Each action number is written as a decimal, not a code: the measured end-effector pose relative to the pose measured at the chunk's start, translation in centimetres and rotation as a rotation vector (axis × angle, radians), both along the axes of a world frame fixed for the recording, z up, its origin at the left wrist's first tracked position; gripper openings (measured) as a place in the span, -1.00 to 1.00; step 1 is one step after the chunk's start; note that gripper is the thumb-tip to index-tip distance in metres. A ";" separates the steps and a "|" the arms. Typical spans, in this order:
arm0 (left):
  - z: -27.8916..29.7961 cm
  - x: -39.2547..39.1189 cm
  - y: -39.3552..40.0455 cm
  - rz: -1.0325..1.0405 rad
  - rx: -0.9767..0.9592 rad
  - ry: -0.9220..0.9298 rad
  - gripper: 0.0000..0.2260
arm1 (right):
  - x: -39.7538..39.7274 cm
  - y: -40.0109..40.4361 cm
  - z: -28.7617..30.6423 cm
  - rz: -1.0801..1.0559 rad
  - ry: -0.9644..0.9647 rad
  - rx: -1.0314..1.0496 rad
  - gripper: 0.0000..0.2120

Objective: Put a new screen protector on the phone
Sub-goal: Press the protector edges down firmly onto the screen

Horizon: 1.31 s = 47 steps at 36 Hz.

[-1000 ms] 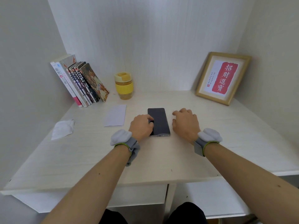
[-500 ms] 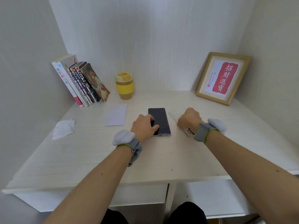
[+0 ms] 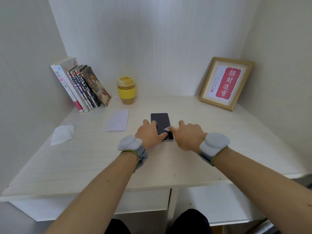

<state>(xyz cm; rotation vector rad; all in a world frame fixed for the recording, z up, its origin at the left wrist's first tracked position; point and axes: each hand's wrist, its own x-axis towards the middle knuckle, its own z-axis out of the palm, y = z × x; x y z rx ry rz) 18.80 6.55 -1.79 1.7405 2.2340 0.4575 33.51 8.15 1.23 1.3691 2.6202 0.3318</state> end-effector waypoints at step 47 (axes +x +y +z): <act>0.6 -0.5 0.2 -0.040 -0.067 -0.113 -0.49 | -4.0 1.4 0.4 -0.249 -0.010 -0.168 -0.57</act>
